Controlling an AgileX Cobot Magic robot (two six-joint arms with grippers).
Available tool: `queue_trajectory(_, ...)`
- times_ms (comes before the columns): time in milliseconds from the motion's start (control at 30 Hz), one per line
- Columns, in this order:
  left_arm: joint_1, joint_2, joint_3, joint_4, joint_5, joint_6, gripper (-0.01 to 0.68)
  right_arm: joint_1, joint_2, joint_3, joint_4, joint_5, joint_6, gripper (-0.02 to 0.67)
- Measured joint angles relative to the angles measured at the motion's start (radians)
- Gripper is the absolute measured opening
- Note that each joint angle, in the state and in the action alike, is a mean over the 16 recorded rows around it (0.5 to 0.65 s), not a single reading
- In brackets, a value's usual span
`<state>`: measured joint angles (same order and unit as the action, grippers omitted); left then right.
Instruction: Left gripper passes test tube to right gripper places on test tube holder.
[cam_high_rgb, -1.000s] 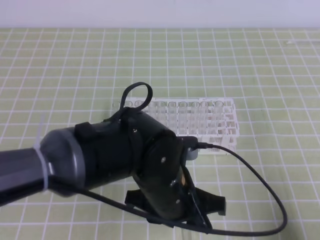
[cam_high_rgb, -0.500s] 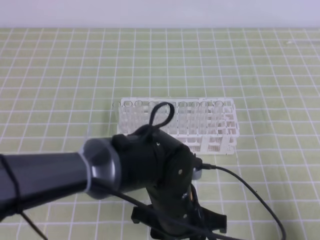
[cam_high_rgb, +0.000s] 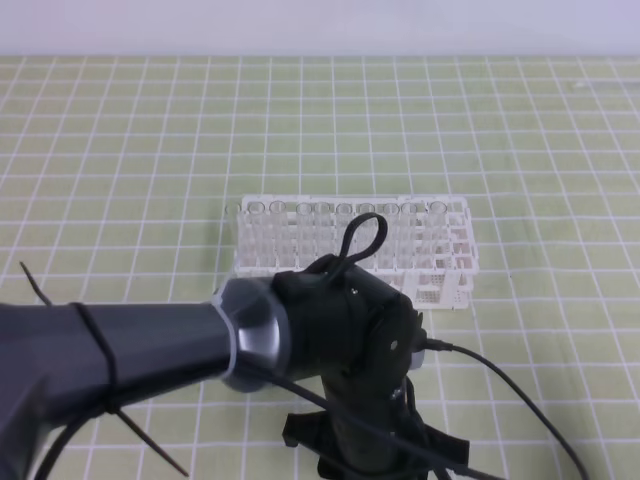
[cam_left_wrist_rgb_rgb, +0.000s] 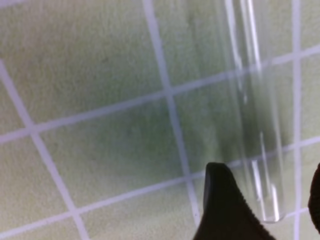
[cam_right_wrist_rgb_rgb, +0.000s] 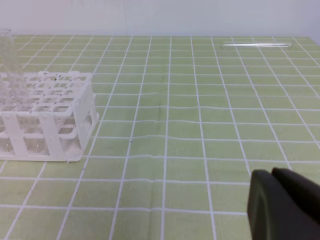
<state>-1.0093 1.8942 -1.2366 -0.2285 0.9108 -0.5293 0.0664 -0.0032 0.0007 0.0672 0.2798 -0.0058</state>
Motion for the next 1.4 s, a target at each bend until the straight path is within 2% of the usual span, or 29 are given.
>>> queue_trajectory(367,0.000,0.014,-0.005,-0.003,0.028,0.001,0.300,0.000,0.000,0.000,0.000,0.000,0.000,-0.018)
queue_trajectory(933,0.000,0.023,-0.005,-0.004,0.026,0.003,0.141,0.000,0.000,0.000,0.000,0.000,0.000,-0.018)
queue_trajectory(1200,0.000,0.023,-0.007,0.009,0.033,0.001,0.136,0.000,0.000,0.000,0.000,0.000,0.000,-0.018)
queue_trajectory(1400,-0.007,-0.054,-0.008,0.072,0.035,0.001,0.138,0.000,0.000,0.000,0.000,0.000,0.000,-0.018)
